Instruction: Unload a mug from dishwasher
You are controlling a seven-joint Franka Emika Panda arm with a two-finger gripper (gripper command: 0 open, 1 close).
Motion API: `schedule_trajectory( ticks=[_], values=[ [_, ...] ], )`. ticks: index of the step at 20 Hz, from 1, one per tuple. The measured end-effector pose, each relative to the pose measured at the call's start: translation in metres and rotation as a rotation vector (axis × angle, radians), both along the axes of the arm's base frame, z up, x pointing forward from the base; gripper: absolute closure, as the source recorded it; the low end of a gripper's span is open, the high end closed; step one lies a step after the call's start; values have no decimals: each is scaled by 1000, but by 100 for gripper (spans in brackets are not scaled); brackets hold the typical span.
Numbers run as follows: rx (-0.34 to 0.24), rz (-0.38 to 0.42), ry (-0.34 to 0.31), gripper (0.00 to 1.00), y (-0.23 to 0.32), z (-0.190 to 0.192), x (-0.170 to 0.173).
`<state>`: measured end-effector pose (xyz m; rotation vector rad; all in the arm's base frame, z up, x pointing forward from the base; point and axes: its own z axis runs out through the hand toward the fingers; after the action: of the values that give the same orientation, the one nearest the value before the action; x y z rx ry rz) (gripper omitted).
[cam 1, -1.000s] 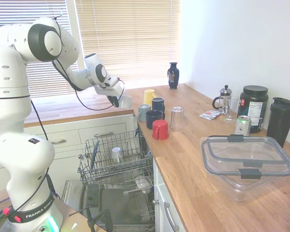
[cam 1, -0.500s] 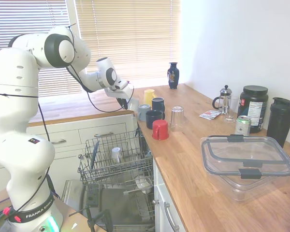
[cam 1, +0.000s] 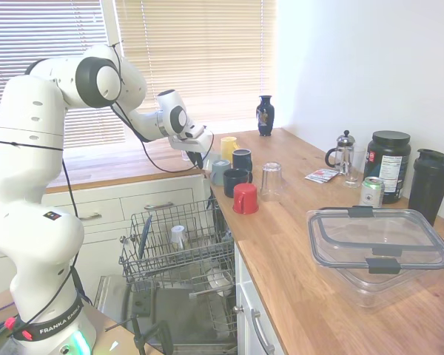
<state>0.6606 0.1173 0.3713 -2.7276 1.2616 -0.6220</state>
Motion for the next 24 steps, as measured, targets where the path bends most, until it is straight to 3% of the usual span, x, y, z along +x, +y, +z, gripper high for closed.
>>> schedule_trajectory(
  ticks=[8, 22, 23, 24],
  values=[
    [-4, 3, 4, 100, 6, -13, 19],
    [-14, -15, 66, 100, -20, -33, 59],
    [-10, -16, 78, 0, -20, -35, 61],
    [-7, -17, 88, 0, -19, -38, 62]
  ],
)
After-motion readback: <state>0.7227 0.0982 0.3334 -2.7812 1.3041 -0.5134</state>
